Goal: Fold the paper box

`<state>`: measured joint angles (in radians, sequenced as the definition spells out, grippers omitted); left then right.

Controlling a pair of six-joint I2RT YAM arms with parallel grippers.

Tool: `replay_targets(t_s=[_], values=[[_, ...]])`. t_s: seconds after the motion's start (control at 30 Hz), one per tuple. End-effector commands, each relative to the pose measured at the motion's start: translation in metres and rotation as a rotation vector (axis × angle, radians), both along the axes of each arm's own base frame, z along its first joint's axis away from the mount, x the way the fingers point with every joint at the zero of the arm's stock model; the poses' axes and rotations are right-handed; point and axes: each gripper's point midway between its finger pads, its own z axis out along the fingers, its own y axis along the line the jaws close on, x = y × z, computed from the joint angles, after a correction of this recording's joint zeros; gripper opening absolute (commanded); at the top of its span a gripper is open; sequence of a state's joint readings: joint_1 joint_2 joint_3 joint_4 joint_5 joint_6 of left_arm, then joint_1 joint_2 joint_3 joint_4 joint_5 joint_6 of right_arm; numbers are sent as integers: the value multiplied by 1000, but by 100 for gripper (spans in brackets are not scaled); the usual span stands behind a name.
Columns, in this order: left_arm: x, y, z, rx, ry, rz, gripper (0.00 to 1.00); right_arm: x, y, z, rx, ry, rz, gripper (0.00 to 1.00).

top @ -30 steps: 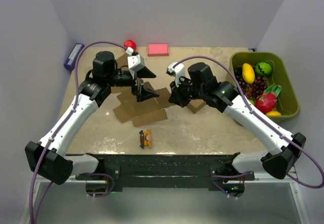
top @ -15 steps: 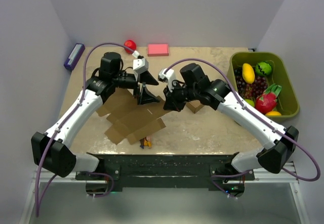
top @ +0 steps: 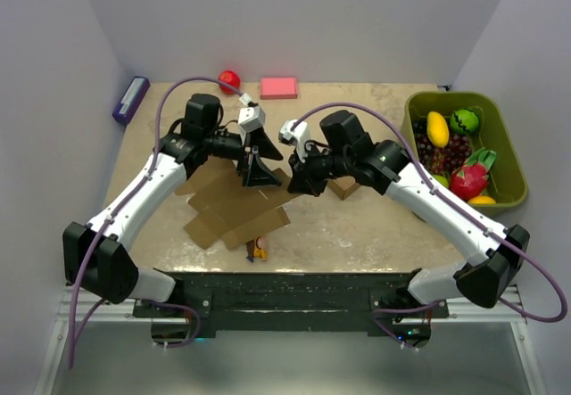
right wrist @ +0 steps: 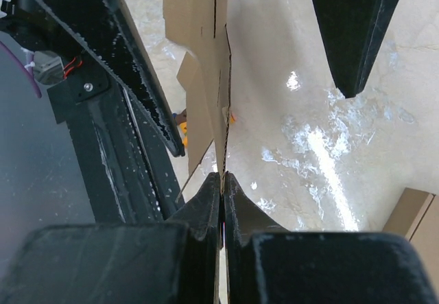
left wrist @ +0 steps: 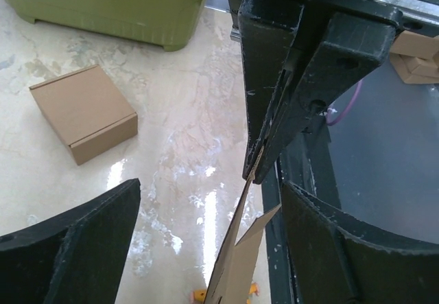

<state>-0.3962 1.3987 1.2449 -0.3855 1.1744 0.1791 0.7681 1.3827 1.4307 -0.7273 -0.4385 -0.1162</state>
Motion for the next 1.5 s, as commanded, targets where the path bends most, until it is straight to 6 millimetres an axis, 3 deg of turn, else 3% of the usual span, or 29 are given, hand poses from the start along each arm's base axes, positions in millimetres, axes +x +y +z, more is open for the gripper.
replay_targets(t_s=[0.0, 0.07, 0.2, 0.37, 0.47, 0.5, 0.57, 0.6, 0.7, 0.9, 1.03, 1.13, 1.2, 1.47], values=[[-9, -7, 4, -34, 3, -67, 78, -5, 3, 36, 72, -76, 49, 0], [-14, -11, 3, -39, 10, -91, 73, -4, 3, 36, 68, -78, 49, 0], [-15, -15, -1, -34, 11, -99, 51, -3, 3, 35, 62, -81, 50, 0], [-19, -16, 1, -50, 3, -118, 34, 1, 3, 37, 65, -101, 35, 0], [-15, -16, 2, -47, -15, -100, 19, 9, 3, 39, 77, -123, -10, 0], [-14, -16, 3, -44, -25, -91, 12, 9, 2, 43, 88, -131, -19, 12], [-5, -16, 1, -26, -50, -39, 6, 12, 1, 45, 101, -144, -45, 26], [-5, -15, 4, -28, -65, -27, 2, 12, 0, 48, 108, -152, -53, 44], [-1, -12, 11, -26, -111, 25, 0, 21, -4, 52, 126, -179, -123, 64], [20, 3, 29, -37, -166, 184, 0, 39, -16, 59, 147, -218, -274, 84], [49, 40, 55, -111, -172, 357, 0, 54, -28, 74, 214, -213, -446, 87], [59, 65, 81, -200, -198, 447, 0, 49, -29, 88, 298, -235, -445, 88], [63, 76, 93, -233, -189, 480, 0, 43, -31, 94, 343, -257, -435, 95], [62, 96, 126, -345, -126, 570, 0, 48, -22, 61, 384, -240, -432, 95]])
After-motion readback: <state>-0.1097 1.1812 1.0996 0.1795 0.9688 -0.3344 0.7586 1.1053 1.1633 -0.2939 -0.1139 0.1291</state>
